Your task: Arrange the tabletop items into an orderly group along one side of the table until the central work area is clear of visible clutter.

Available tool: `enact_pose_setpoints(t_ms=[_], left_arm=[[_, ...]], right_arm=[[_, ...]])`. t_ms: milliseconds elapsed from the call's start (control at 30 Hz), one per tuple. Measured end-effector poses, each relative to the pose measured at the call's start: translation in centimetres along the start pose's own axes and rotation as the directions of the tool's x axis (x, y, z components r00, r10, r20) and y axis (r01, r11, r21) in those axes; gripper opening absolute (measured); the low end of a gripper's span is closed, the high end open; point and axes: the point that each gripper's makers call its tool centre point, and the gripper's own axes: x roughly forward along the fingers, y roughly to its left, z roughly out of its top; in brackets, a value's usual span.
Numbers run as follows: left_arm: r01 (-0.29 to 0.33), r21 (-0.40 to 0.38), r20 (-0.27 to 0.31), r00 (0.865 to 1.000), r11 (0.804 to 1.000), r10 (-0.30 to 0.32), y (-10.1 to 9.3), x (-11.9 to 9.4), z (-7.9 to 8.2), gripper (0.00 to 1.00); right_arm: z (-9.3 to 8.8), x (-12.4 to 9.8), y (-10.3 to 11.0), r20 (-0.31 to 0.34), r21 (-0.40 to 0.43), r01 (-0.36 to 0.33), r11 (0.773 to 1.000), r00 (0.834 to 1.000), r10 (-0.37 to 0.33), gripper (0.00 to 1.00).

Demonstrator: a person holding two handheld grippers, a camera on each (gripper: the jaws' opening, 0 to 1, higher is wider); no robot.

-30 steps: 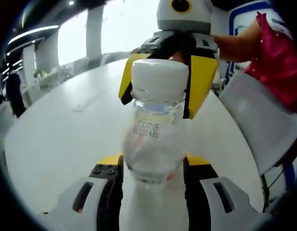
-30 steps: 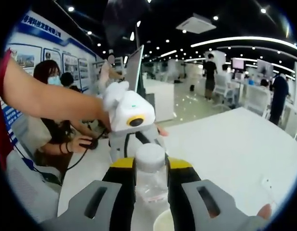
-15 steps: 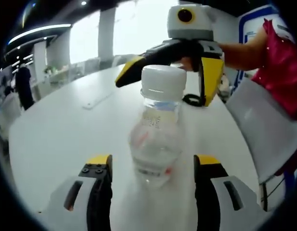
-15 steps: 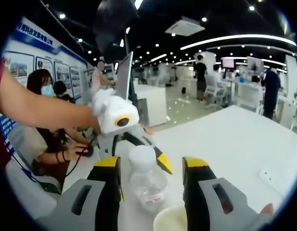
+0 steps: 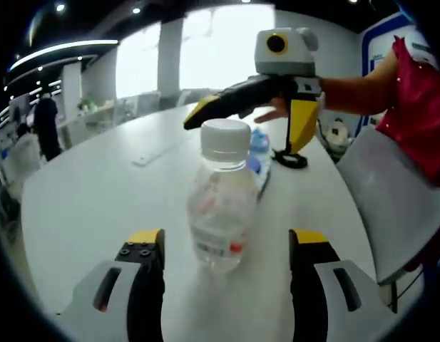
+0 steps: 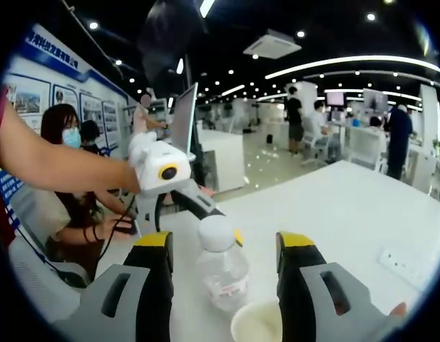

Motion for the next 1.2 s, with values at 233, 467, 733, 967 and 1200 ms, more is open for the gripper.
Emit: enact_pose_setpoints(t_ms=[233,467,733,967,1200], left_arm=[[-0.048,-0.007,0.031,0.998,0.999,0.048,-0.5,-1.4,0.9,0.7],[-0.099,-0.039,0.095,0.99,0.994,0.103,-1.1,-2.8,2.2,0.73],[-0.119,-0.041,0.121,0.985,0.992,0.124,-2.2,-3.5,2.9,0.74],[-0.128,-0.029,0.142,0.981,0.991,0.131,-3.4,-3.8,3.9,0.74],[-0.13,-0.025,0.135,0.982,0.991,0.132,-5.6,-4.1,3.6,0.74]], right_arm=[[0.6,-0.8,0.4,0.019,0.004,0.009,1.0,1.0,-0.009,0.6],[0.8,-1.8,1.0,0.028,0.0,0.023,1.0,0.999,-0.023,0.61],[1.0,-3.4,0.9,0.044,-0.001,0.052,0.999,0.998,-0.052,0.61],[0.9,-5.4,0.6,0.054,-0.002,0.084,0.996,0.995,-0.084,0.61],[0.2,-8.0,0.5,0.057,0.002,0.116,0.993,0.992,-0.116,0.61]])
